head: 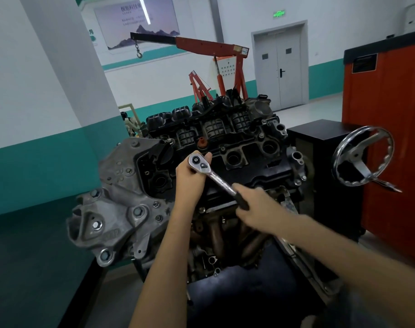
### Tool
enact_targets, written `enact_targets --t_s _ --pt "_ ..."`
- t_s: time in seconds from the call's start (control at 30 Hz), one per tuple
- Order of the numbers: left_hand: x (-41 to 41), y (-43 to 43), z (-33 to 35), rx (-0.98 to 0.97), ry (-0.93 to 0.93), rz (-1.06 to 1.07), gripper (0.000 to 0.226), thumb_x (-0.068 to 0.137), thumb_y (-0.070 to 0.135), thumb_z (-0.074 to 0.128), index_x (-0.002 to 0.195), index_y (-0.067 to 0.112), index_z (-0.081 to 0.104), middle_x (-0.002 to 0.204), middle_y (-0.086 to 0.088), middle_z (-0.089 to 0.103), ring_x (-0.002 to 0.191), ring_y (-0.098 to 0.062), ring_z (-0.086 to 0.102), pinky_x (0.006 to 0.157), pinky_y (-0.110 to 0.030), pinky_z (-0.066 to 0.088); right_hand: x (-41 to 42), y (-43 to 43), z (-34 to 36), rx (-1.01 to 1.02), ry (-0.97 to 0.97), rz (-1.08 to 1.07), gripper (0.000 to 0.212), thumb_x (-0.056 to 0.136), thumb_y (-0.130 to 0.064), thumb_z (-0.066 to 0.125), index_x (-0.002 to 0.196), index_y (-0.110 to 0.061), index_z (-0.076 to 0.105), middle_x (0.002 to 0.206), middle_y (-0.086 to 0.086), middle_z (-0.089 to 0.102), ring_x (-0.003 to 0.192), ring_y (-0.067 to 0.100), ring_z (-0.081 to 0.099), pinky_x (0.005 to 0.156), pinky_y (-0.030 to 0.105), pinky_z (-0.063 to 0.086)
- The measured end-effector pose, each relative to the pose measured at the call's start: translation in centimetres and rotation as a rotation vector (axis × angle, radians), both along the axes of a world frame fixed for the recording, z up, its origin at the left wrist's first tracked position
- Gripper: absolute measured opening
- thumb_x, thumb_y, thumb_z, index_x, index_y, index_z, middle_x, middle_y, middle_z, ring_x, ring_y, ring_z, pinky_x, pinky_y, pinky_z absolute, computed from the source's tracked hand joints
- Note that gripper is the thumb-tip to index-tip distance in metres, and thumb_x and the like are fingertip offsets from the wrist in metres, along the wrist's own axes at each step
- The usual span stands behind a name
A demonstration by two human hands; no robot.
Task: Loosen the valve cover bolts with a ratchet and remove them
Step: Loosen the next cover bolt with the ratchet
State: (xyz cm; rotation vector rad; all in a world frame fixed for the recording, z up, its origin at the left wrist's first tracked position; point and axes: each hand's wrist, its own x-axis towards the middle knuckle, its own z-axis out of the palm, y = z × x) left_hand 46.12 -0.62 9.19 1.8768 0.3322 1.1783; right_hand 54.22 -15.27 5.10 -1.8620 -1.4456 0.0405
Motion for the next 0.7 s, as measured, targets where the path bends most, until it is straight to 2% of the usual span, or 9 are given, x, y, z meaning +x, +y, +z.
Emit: enact_targets --t_s 0.07,0.13,0.23,0.33,0.43,0.5,0.57,0.63,0.7 --pt "0.1 0.3 0.2 0.017 0.02 0.001 0.043 0.094 0.019 0.063 0.058 0.019 0.038 0.056 0.011 0.039 0.06 -0.005 0.038 0.06 -0.019 0.034 4.0 -1.0 3.8 -0.141 -0.283 -0.012 0.029 0.087 -0.008 0.058 0.113 -0.021 0.052 0.067 -0.007 0.047 0.058 0.016 0.056 0.052 0.023 0.04" --pt "0.2 0.6 0.2 -0.003 0.005 0.012 0.042 0.092 0.012 0.06 0.055 0.025 0.046 0.059 0.01 0.048 0.066 -0.004 0.046 0.066 -0.019 0.037 6.4 -0.7 7.5 -0.222 -0.594 -0.033 0.034 0.091 -0.014 0.056 0.124 -0.022 0.05 0.07 -0.009 0.045 0.062 0.018 0.055 0.055 0.024 0.04" --pt "0.0 0.5 0.0 -0.052 -0.064 0.006 0.045 0.095 0.007 0.055 0.057 0.029 0.046 0.054 0.015 0.047 0.061 0.004 0.043 0.067 -0.019 0.041 6.8 0.4 9.0 -0.194 -0.776 -0.069 0.041 0.093 -0.017 0.055 0.132 -0.021 0.045 0.079 -0.001 0.048 0.069 0.023 0.052 0.062 0.031 0.04" --pt "0.2 0.0 -0.4 -0.056 -0.117 0.0 0.04 0.097 0.003 0.053 0.062 0.014 0.037 0.056 0.013 0.042 0.062 0.002 0.042 0.069 -0.017 0.04 4.9 -0.3 5.0 -0.096 -0.571 -0.111 0.027 0.088 -0.017 0.058 0.112 -0.021 0.049 0.074 -0.001 0.05 0.071 0.03 0.062 0.059 0.029 0.04" --pt "0.6 -0.6 -0.4 -0.048 -0.163 0.004 0.037 0.098 0.007 0.055 0.066 0.007 0.035 0.065 -0.007 0.028 0.062 -0.011 0.029 0.06 -0.012 0.034 0.1 0.0 -0.4 0.041 -0.093 -0.105 0.022 0.085 -0.014 0.059 0.095 -0.024 0.043 0.068 0.002 0.05 0.062 0.026 0.057 0.053 0.029 0.042" --pt "0.8 -0.9 -0.2 -0.07 -0.19 0.015 0.036 0.097 0.003 0.055 0.067 0.004 0.035 0.068 -0.007 0.023 0.061 -0.009 0.023 0.062 -0.006 0.034 -4.0 1.9 -2.8 0.137 0.154 -0.102 0.024 0.086 -0.011 0.057 0.102 -0.022 0.044 0.07 0.003 0.051 0.063 0.025 0.054 0.057 0.033 0.045" --pt "0.9 -1.0 0.0 -0.085 -0.173 0.063 0.035 0.096 0.004 0.057 0.069 0.003 0.036 0.069 -0.006 0.021 0.058 -0.005 0.02 0.055 -0.01 0.029 -7.6 4.0 -4.0 0.216 0.361 -0.08 0.023 0.087 -0.007 0.054 0.105 -0.018 0.044 0.074 0.005 0.055 0.065 0.02 0.059 0.057 0.03 0.05" --pt "0.7 -0.8 0.1 -0.099 -0.134 0.101 0.037 0.097 0.011 0.059 0.069 0.005 0.035 0.067 -0.003 0.021 0.055 -0.005 0.019 0.051 -0.016 0.024 -9.0 4.7 -4.1 0.245 0.45 -0.044 0.021 0.088 -0.005 0.052 0.099 -0.02 0.043 0.072 0.002 0.055 0.059 0.011 0.056 0.051 0.018 0.045" --pt "0.5 -0.3 0.0 -0.1 -0.099 0.093 0.043 0.096 0.015 0.061 0.066 0.011 0.031 0.062 0.005 0.023 0.055 -0.006 0.02 0.052 -0.019 0.023 -7.3 3.6 -3.3 0.186 0.337 -0.044 0.021 0.086 -0.005 0.053 0.101 -0.017 0.045 0.07 0.001 0.051 0.058 0.013 0.052 0.052 0.02 0.04"
